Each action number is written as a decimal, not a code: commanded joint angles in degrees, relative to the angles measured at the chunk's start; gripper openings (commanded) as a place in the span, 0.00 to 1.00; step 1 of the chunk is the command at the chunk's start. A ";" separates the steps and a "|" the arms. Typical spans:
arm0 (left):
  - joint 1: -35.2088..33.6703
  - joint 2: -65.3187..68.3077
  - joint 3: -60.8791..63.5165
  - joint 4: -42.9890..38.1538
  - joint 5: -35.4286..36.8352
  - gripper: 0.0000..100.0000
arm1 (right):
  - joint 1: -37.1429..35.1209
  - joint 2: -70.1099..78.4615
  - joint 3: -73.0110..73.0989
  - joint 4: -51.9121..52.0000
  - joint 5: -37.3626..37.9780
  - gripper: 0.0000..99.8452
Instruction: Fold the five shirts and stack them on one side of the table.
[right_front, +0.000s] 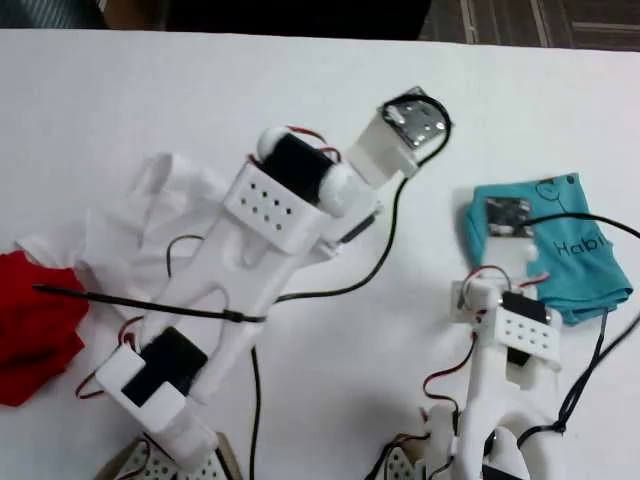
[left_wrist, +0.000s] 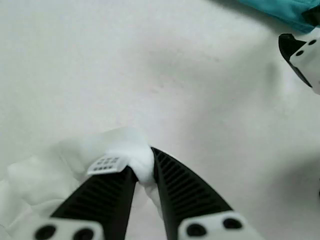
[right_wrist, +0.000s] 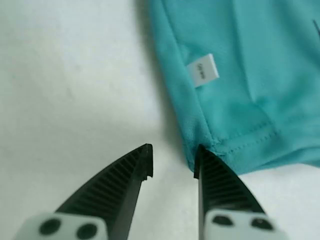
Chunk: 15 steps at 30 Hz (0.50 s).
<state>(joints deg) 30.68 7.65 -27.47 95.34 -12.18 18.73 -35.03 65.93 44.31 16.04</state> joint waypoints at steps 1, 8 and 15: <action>1.23 -3.96 -0.22 -3.52 0.00 0.03 | 2.24 -2.15 -1.67 -0.48 -1.05 0.14; 1.05 -4.04 -0.31 -4.13 2.02 0.15 | 2.15 -2.15 -1.76 -0.40 -1.05 0.14; -5.27 -5.01 -6.37 -0.53 1.85 0.28 | 2.15 -2.07 -1.76 -0.66 -1.05 0.14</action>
<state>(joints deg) 30.15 7.56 -28.35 93.85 -10.68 20.57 -35.03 65.93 44.31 15.43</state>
